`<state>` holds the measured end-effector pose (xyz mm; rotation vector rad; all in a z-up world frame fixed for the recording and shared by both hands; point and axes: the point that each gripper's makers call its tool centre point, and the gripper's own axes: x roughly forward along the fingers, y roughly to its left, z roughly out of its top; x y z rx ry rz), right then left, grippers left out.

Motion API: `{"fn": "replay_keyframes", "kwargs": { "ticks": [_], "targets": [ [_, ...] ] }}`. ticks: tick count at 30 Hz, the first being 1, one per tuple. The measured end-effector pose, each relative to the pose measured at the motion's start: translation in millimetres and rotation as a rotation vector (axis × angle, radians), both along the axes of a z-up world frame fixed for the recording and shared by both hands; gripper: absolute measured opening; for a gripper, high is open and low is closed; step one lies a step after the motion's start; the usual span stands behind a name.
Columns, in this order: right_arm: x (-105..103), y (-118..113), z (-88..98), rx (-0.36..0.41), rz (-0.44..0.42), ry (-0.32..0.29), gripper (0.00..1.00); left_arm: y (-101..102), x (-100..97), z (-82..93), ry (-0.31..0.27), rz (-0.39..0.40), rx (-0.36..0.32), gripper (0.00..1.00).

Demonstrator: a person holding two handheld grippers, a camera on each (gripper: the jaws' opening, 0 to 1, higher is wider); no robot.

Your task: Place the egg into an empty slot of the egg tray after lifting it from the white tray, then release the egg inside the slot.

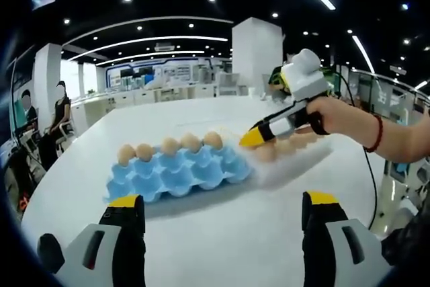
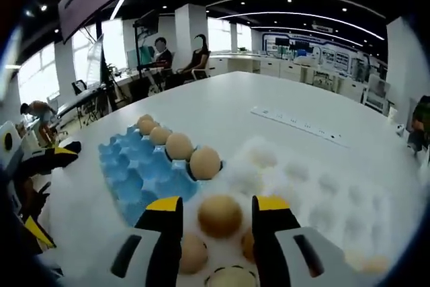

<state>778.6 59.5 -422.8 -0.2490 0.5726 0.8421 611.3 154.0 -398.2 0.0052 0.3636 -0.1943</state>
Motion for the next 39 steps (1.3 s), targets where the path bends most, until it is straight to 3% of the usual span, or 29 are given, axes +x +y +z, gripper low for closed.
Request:
{"fn": "replay_keyframes", "kwargs": {
  "ticks": [2,12,29,39],
  "targets": [
    [3.1,1.8,0.8,-0.034,0.007,-0.037,0.41,0.3,-0.6,-0.7,0.001,0.001,0.000,0.99],
    [4.3,3.0,-1.3,-0.066,-0.014,-0.019,0.35,4.5,-0.4,-0.1,0.000,0.004,0.001,0.99],
    [6.4,5.2,-2.7,-0.063,0.041,0.042,0.29,5.9,0.1,2.6,-0.005,-0.001,-0.008,0.97],
    [6.6,5.1,-2.4,-0.043,0.061,0.042,0.28,4.3,0.6,0.8,-0.002,-0.005,-0.021,0.96]
  ]
}}
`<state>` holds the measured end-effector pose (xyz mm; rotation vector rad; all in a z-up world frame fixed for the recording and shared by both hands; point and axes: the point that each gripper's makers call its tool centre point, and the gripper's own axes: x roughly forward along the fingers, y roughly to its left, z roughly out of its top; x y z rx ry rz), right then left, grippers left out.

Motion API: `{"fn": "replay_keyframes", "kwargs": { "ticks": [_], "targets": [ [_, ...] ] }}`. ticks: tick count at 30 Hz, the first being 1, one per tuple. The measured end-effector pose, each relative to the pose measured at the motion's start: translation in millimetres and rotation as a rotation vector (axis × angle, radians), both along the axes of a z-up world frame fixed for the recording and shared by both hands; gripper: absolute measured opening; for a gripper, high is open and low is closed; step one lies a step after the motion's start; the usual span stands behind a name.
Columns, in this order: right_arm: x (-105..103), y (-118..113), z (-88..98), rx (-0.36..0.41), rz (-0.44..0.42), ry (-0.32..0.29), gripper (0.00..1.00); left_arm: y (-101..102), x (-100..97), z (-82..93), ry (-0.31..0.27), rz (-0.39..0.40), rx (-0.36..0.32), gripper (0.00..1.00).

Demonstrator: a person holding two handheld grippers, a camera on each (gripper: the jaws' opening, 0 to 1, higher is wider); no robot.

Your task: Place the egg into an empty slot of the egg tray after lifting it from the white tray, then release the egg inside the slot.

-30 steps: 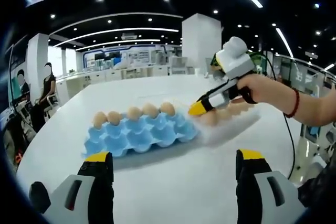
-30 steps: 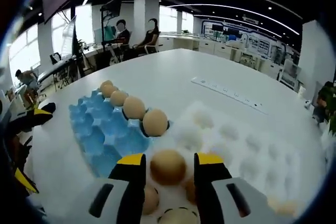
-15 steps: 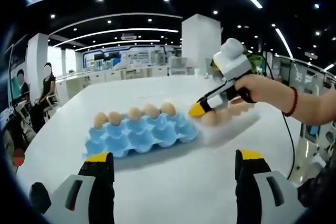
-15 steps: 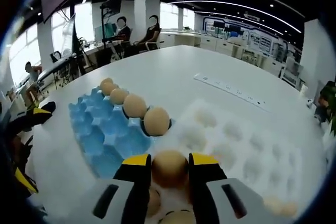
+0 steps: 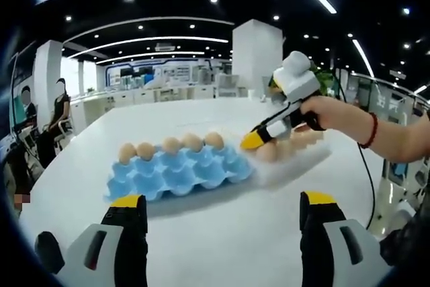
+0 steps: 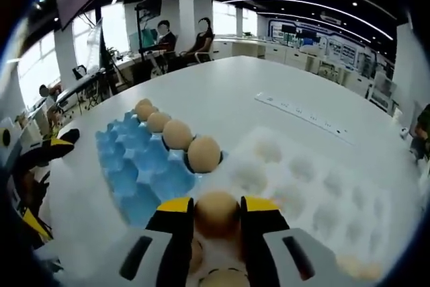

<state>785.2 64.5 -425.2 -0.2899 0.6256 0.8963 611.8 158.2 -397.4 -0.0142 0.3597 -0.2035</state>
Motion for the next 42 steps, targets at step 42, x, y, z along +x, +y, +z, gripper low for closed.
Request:
{"fn": "replay_keyframes", "kwargs": {
  "ticks": [42],
  "targets": [
    [-3,-5,22.1,0.113,-0.036,-0.006,0.28,0,-2.8,1.9,-0.007,0.004,0.009,0.97]
  ]
}}
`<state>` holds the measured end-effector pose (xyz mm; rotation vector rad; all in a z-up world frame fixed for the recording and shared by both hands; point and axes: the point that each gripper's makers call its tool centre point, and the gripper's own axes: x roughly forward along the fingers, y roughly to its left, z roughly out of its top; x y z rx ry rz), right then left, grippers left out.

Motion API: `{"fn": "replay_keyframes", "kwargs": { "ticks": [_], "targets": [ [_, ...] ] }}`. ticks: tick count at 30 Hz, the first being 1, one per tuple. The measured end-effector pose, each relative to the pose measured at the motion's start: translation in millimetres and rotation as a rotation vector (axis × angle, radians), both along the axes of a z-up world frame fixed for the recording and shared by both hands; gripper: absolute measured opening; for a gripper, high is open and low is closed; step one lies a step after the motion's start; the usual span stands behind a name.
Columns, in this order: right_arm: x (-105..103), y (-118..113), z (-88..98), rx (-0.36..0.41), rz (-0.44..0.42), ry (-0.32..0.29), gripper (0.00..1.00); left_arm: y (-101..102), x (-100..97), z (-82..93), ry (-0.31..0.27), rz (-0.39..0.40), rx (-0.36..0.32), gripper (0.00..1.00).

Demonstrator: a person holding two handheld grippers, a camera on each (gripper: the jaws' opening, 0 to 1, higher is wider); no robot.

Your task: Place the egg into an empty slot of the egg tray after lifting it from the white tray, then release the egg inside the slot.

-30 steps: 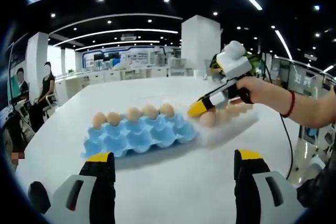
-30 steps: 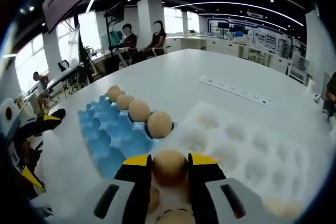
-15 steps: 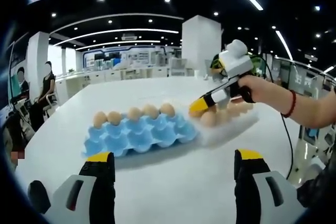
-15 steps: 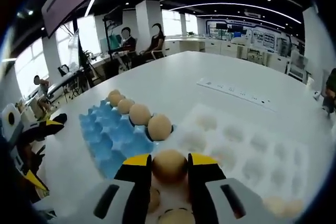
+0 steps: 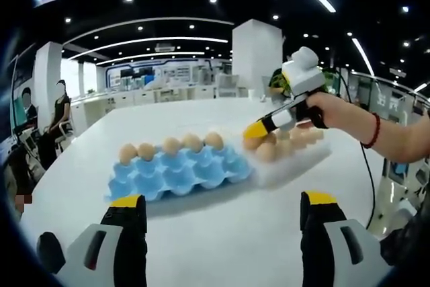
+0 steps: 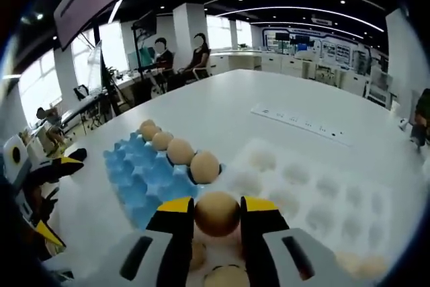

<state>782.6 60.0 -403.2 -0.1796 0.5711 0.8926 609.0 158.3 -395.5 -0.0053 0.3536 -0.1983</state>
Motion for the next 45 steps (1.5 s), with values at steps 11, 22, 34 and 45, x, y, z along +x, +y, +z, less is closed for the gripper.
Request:
{"fn": "replay_keyframes", "kwargs": {
  "ticks": [11,22,34,45],
  "targets": [
    [-2,7,7.3,0.026,0.004,-0.008,0.28,-1,0.5,-0.7,0.008,-0.009,0.013,0.97],
    [-8,22,9.9,0.020,0.029,-0.024,0.28,-1,-1.1,-1.2,0.010,-0.011,0.013,0.98],
    [-18,43,12.6,0.029,0.068,-0.024,0.28,1,-2.2,-1.9,0.014,-0.010,0.010,1.00],
    [-24,56,10.4,0.037,0.094,-0.013,0.28,7,-5.8,-3.0,0.018,-0.001,0.007,1.00]
  ]
}}
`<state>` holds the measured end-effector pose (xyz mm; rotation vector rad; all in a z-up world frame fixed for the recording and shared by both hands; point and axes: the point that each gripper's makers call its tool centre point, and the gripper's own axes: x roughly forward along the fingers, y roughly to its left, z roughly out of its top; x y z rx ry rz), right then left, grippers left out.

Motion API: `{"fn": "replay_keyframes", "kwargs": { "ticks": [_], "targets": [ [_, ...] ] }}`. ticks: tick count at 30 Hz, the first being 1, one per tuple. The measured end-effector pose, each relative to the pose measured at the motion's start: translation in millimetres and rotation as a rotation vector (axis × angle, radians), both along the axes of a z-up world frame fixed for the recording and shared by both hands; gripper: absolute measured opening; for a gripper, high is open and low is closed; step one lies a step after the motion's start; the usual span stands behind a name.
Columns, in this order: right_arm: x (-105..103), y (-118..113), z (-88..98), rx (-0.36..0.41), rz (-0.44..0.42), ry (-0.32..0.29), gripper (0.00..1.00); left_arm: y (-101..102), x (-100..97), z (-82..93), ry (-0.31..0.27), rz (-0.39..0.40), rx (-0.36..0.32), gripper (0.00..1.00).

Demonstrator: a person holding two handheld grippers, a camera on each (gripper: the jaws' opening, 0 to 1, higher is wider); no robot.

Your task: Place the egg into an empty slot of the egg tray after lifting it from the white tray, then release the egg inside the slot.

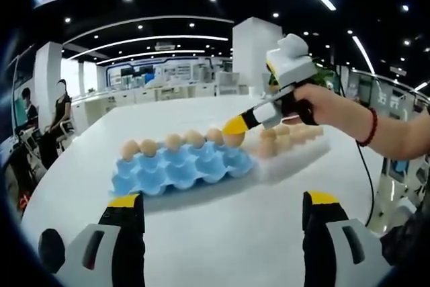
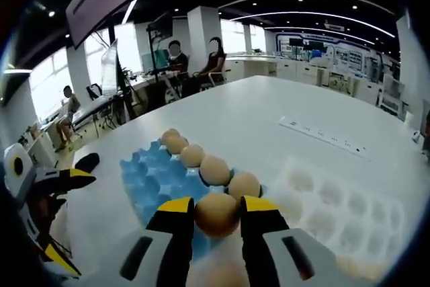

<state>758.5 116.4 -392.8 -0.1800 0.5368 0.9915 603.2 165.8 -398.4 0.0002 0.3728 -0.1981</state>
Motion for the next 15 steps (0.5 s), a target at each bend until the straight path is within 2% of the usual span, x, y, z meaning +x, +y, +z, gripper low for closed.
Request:
{"fn": "replay_keyframes", "kwargs": {
  "ticks": [9,15],
  "targets": [
    [-1,17,1.5,0.010,0.011,0.003,0.28,0,0.4,-1.3,0.003,-0.002,0.010,1.00],
    [-5,31,5.3,-0.002,0.031,-0.025,0.28,-1,0.1,-1.1,0.004,-0.009,0.012,1.00]
  ]
}}
